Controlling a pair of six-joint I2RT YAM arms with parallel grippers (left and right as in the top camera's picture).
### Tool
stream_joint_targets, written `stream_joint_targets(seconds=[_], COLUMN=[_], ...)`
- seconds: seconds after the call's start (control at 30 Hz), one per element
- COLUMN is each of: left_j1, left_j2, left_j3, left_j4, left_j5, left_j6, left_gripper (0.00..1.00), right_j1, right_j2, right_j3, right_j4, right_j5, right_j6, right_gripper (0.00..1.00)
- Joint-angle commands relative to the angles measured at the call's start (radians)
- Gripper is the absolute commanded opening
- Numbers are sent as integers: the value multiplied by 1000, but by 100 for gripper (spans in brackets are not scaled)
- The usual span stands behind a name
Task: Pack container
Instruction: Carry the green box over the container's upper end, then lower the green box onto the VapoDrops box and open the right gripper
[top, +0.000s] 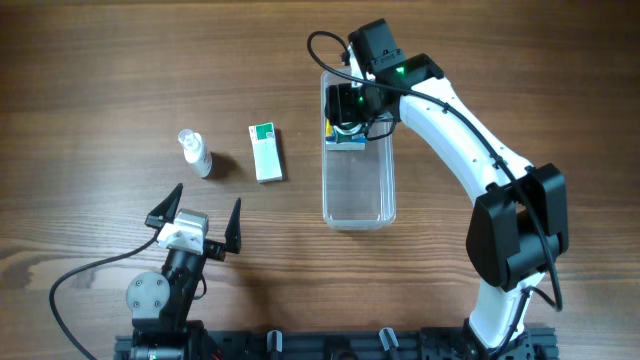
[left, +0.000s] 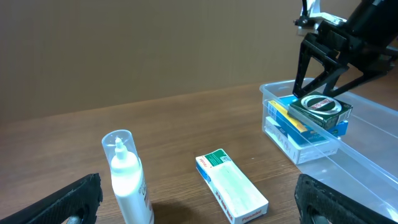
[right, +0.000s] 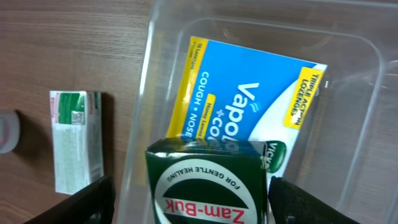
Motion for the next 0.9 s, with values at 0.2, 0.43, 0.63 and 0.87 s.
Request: stream_joint_targets(seconds=[0.2,0.43,0.63,0.87], left_j1=[6,6,6,6], left_j2=[-5,-5,-5,-5], left_j3=[-6,-6,-6,-6], left_j4=[-1,-1,-1,-1], left_j5=[8,8,8,8], left_j6=[1,1,1,2], left_gripper=[100,100,100,100], right_j1=[2,-2,-1,3], right_j2=[-12,-108,-99,-74], right_j3=[78,317,179,23], right_j4=[-43,-413,-487,-350], right_j5=[135,252,53,-51], right_j6=[122,97,-8,-8], right_gripper=[85,30,4,4])
